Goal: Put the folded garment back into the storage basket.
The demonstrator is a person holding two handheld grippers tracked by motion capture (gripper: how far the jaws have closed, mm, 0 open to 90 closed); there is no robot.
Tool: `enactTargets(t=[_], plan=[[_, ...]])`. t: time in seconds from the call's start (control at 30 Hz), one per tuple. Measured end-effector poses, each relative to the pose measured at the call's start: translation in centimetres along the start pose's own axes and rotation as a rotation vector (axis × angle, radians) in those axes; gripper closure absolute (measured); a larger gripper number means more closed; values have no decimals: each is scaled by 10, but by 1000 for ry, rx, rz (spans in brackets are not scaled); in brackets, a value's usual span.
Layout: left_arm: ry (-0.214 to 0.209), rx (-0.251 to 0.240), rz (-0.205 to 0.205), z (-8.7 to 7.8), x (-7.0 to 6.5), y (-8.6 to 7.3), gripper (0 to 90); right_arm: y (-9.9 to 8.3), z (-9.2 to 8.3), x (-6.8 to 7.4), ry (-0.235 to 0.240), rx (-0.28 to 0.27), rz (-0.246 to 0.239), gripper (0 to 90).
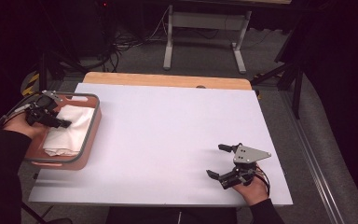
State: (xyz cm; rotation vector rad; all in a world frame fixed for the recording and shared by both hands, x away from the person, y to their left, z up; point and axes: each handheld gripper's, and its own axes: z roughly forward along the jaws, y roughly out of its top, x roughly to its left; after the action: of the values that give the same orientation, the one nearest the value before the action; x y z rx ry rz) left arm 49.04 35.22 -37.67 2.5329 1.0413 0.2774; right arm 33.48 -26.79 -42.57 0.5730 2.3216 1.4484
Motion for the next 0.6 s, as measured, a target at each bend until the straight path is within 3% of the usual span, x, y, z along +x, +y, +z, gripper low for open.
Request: enactTargets(t=[0.3, 0.47, 0.6], plan=[[42, -20, -18, 7, 2, 6, 486, 2, 4, 0, 9, 1, -7, 2], [86, -45, -57, -1, 3, 2, 407, 2, 4, -2, 11, -1, -5, 2], [99, -107, -89, -15, 2, -3, 389, 3, 5, -2, 17, -2, -7, 3]])
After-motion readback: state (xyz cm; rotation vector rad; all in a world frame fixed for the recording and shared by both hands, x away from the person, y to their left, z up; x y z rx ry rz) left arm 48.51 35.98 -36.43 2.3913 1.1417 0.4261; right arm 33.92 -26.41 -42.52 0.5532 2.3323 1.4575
